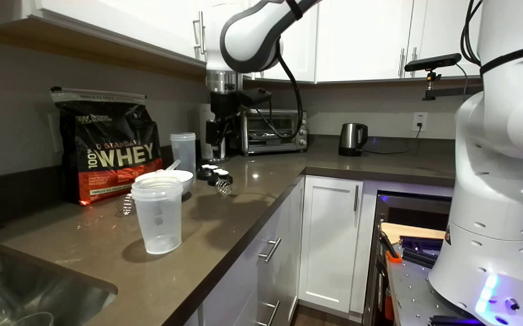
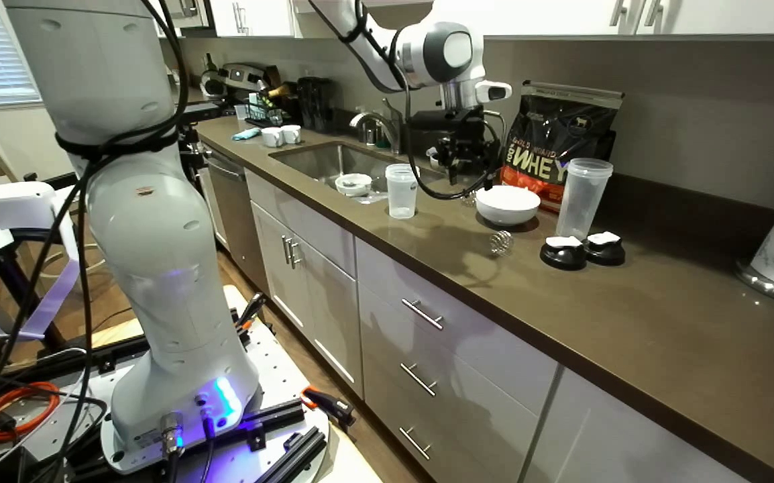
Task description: Pick up the silver blending ball on the right and place it inside the clear bottle on the left
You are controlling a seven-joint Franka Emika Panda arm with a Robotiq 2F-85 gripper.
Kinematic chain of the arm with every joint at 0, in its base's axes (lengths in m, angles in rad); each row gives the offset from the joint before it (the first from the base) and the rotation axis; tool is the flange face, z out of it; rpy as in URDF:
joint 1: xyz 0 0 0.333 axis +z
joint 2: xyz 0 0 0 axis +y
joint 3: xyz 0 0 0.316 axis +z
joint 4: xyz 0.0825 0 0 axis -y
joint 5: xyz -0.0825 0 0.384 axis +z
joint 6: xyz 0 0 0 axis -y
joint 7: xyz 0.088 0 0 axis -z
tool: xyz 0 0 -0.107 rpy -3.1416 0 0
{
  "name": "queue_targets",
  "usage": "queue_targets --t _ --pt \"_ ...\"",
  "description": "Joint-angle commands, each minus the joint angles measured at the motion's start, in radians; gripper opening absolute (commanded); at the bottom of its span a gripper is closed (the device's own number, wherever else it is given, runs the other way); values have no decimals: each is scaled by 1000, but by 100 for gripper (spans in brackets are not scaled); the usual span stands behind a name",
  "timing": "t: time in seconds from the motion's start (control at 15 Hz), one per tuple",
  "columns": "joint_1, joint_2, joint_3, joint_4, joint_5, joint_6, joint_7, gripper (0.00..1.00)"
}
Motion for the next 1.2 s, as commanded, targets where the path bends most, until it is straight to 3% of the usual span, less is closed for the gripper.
queue_targets --t 0.0,0.2,0.67,1.13 --pt "2 89 -17 22 -75 131 74 100" --pt "0 159 -46 63 -108 176 67 100" --pt "10 282 -109 181 -91 121 104 100" --pt "2 360 -103 246 -23 9 88 100"
